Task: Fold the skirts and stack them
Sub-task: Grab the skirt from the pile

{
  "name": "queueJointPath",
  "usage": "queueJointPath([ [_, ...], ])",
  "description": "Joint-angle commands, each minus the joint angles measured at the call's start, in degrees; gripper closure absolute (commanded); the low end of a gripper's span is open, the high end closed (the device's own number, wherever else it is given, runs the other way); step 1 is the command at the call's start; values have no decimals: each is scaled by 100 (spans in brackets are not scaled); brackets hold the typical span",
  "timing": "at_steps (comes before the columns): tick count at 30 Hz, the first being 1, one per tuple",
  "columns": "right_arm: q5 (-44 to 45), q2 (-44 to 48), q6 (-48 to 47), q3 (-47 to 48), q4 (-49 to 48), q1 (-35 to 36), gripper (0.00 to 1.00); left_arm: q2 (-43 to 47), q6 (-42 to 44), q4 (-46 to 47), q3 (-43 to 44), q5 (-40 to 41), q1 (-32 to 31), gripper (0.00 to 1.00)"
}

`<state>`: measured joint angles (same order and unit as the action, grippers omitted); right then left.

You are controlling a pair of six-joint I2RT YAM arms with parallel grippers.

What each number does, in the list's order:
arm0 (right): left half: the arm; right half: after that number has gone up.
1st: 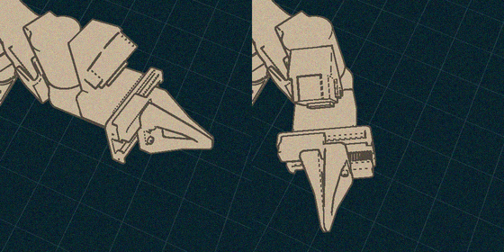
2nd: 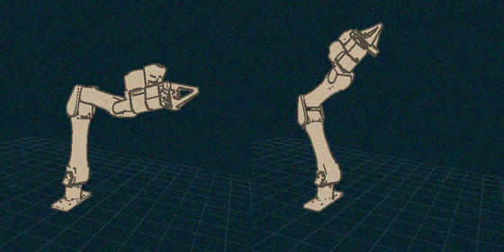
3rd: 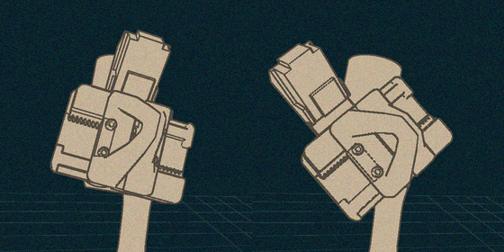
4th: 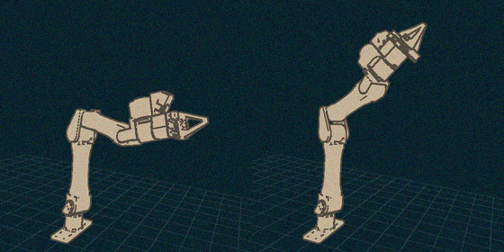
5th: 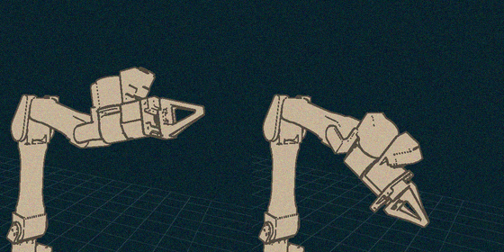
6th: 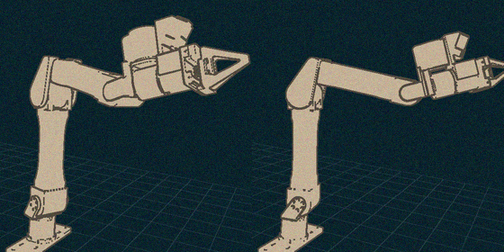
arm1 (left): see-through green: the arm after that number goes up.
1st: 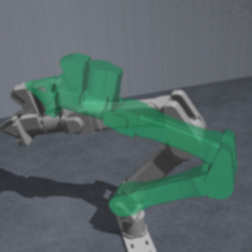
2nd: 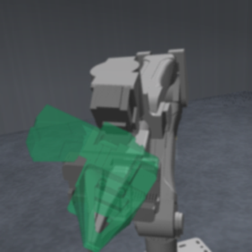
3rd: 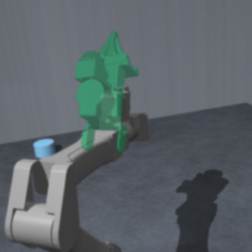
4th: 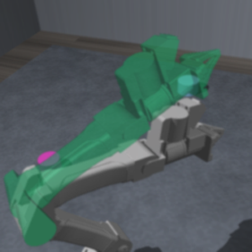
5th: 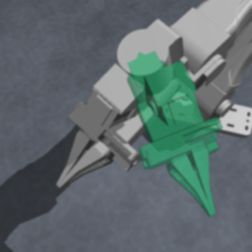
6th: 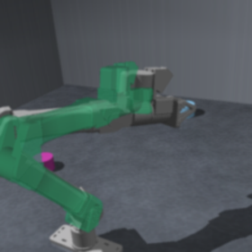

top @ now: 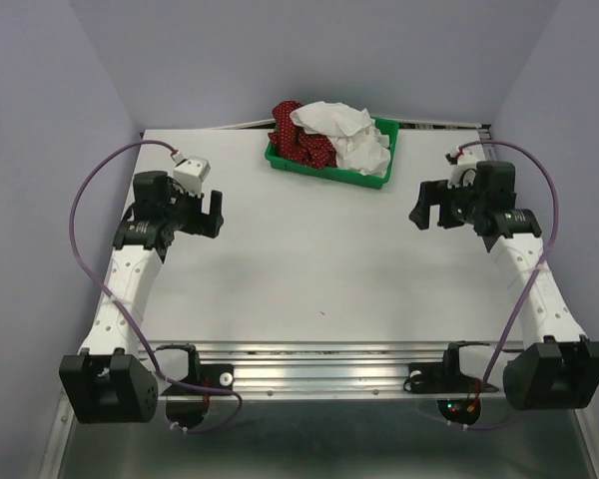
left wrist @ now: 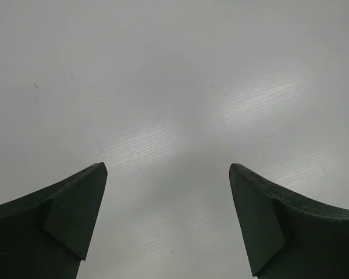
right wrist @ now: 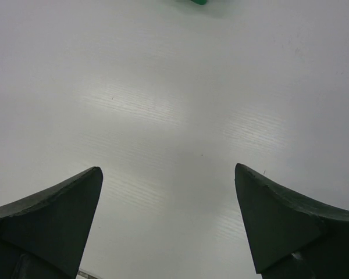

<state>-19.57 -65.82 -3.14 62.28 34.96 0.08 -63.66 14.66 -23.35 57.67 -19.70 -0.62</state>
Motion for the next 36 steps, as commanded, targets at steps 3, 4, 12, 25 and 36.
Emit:
queueJointPath([
  [3,-301,-1148,58,1143,-902,10,0,-173,-32,-2,262,-77,10,1],
  [4,-328,-1361,102,1320,-947,10,0,-225,-59,-11,323,-77,10,1],
  [12,-565,-3514,778,3543,-1491,62,0,-349,-191,-11,385,-148,10,1],
  [25,-337,-6653,1982,5946,-2946,414,0,-771,-253,6,350,-156,10,1],
  [36,-363,-7770,2449,5980,-4348,853,0,-832,-182,-29,201,-25,10,1],
])
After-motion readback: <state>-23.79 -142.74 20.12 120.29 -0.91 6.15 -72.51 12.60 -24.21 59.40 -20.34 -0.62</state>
